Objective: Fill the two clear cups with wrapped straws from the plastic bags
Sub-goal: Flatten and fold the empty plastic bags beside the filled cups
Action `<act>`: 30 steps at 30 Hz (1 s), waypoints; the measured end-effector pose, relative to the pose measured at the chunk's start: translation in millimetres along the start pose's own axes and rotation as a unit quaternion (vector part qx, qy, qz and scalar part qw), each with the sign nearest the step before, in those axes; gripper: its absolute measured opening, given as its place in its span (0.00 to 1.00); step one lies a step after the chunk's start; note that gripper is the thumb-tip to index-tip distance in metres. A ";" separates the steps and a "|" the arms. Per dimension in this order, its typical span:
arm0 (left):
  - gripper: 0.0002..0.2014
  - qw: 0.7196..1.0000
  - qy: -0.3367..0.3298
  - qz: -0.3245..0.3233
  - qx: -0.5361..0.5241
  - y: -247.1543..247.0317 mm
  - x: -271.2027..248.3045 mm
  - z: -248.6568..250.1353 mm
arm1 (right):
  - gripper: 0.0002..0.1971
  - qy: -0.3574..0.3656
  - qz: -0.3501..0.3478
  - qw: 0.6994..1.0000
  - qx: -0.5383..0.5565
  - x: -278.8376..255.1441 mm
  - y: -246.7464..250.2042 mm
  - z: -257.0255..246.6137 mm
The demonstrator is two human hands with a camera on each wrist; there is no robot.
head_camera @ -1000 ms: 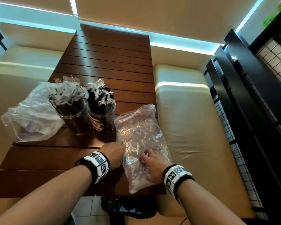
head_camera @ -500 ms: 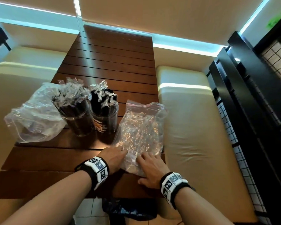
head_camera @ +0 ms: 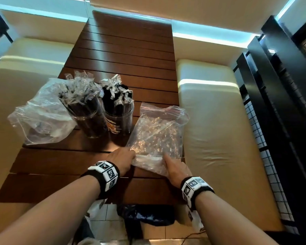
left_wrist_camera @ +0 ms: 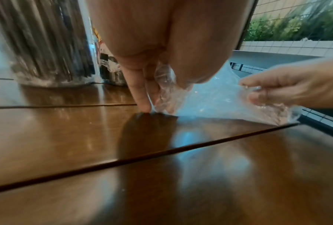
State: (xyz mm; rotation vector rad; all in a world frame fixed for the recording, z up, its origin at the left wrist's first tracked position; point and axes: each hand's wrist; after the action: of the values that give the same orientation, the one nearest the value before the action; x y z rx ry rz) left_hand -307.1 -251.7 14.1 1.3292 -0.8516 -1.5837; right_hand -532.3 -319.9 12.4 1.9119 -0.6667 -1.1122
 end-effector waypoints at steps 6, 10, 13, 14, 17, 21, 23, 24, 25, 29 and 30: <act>0.13 0.995 0.094 0.012 -0.032 -5.1 4.5 0.4 | 0.21 0.015 0.076 0.993 -0.088 2.1 -13.2 0.7; 0.16 0.985 -0.088 0.109 0.097 -1.9 5.7 7.7 | 0.13 0.078 0.119 0.970 -0.198 -6.6 -9.4 -3.3; 0.07 0.931 -0.262 0.116 0.224 -4.0 2.8 -2.5 | 0.25 0.110 0.106 0.968 -0.198 -14.7 -1.5 -4.1; 0.10 0.929 -0.280 0.094 0.222 -5.6 0.5 -7.6 | 0.30 0.115 0.096 0.966 -0.210 -14.9 1.6 -3.5; 0.18 0.942 -0.276 0.025 0.190 -2.4 -7.4 -11.8 | 0.27 0.136 0.055 0.960 -0.238 -12.1 6.5 -7.0; 0.13 0.981 -0.176 0.039 0.077 0.5 -8.0 -2.5 | 0.15 0.154 0.040 0.971 -0.178 -9.7 7.6 -10.8; 0.15 0.993 -0.099 0.058 -0.012 -2.6 -4.9 -1.5 | 0.17 0.105 0.044 0.986 -0.123 -8.3 9.6 -8.5; 0.12 0.994 -0.067 0.072 -0.044 -3.2 -3.3 -1.5 | 0.17 0.082 0.049 0.990 -0.102 -6.4 10.0 -7.3; 0.10 0.995 -0.039 0.072 -0.059 -3.1 -1.3 -0.9 | 0.18 0.065 0.050 0.993 -0.087 -4.4 10.3 -7.4; 0.11 0.998 0.030 0.042 -0.044 -7.7 10.4 -2.7 | 0.20 0.023 0.050 0.997 -0.049 1.0 4.9 -9.1; 0.12 0.997 0.045 0.050 -0.042 -7.3 11.6 -2.7 | 0.20 0.025 0.059 0.996 -0.058 1.0 1.8 -9.6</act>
State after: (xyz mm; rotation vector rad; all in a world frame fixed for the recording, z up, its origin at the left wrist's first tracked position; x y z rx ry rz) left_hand -306.4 -259.6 2.6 1.2685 -0.7753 -1.4547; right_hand -523.5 -318.0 16.2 1.7731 -0.6643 -1.0027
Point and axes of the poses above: each hand's wrist, its own x-axis towards the middle knuckle, its own y-axis out of the back of the hand, z = x × y, and after that the axes turned 6 degrees about -y, right-handed
